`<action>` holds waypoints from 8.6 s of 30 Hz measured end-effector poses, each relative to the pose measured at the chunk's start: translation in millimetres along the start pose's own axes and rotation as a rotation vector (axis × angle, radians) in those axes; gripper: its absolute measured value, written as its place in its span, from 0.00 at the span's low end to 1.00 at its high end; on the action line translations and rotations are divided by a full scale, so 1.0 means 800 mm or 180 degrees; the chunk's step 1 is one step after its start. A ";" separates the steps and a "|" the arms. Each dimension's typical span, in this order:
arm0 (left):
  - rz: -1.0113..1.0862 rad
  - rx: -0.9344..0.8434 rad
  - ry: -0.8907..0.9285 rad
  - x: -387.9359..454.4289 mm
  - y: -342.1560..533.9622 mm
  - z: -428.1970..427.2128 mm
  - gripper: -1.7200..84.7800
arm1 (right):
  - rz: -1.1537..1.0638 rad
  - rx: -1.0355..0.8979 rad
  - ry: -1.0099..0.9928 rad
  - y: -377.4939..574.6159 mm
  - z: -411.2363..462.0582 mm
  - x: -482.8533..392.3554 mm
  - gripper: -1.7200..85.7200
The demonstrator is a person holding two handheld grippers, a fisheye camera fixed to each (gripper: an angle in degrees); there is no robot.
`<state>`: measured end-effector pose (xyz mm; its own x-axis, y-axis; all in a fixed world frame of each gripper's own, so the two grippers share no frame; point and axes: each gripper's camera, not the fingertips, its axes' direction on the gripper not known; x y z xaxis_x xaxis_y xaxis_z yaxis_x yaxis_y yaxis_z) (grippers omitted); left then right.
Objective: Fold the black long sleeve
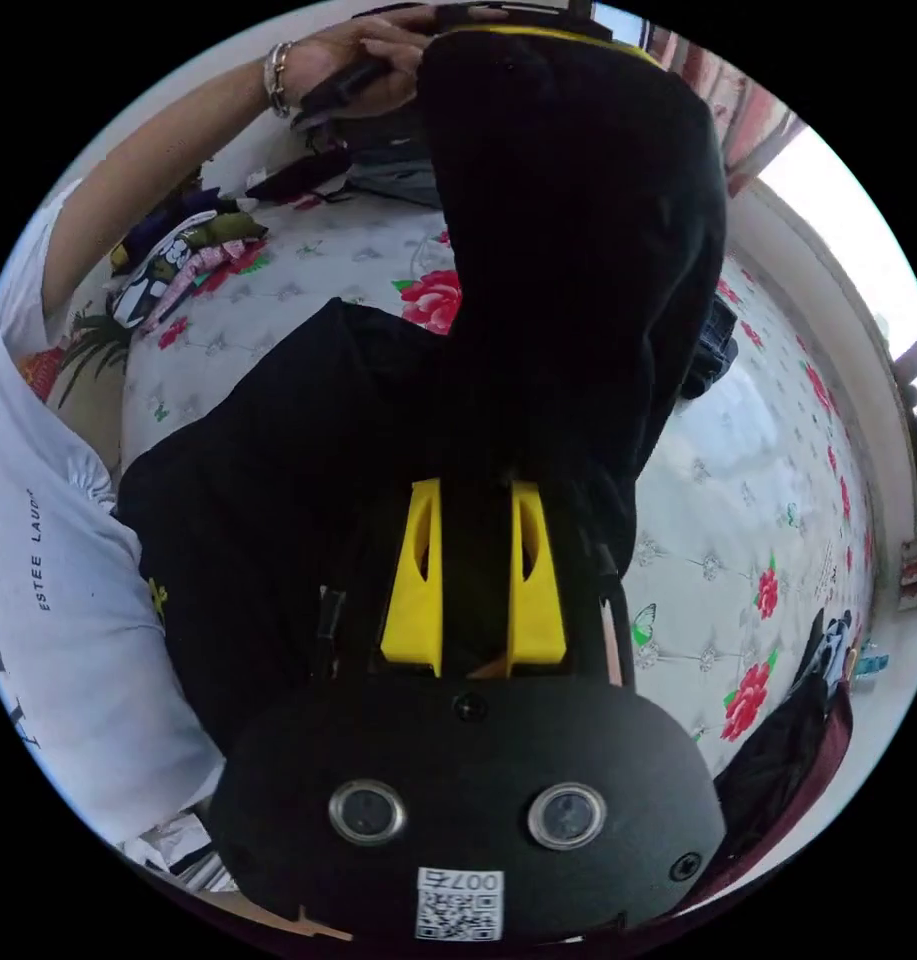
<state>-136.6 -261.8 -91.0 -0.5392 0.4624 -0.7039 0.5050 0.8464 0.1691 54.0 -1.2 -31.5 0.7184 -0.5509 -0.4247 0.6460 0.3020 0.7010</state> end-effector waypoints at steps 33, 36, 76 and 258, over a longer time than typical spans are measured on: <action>0.1689 -0.1334 0.0181 0.096 0.363 0.076 0.01 | 0.1243 0.0172 -0.1095 0.000 -0.051 0.269 0.06; 0.1652 -0.1571 0.0166 0.090 0.404 0.096 0.01 | 0.1267 -0.0108 -0.1477 -0.037 -0.011 0.293 0.05; 0.1758 -0.2357 -0.0350 -0.001 0.448 0.119 0.01 | 0.2305 0.0207 0.0101 0.014 -0.013 0.320 0.09; 0.0256 -0.0481 -0.1800 0.057 0.275 -0.147 0.04 | 0.3215 0.1700 -0.0203 0.133 -0.285 0.289 0.03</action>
<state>-129.4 -23.5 -4.4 -0.0391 0.3492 -0.9362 0.4053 0.8619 0.3046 347.3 81.2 -185.8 0.8228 -0.2876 0.4902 -0.4220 0.2685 0.8659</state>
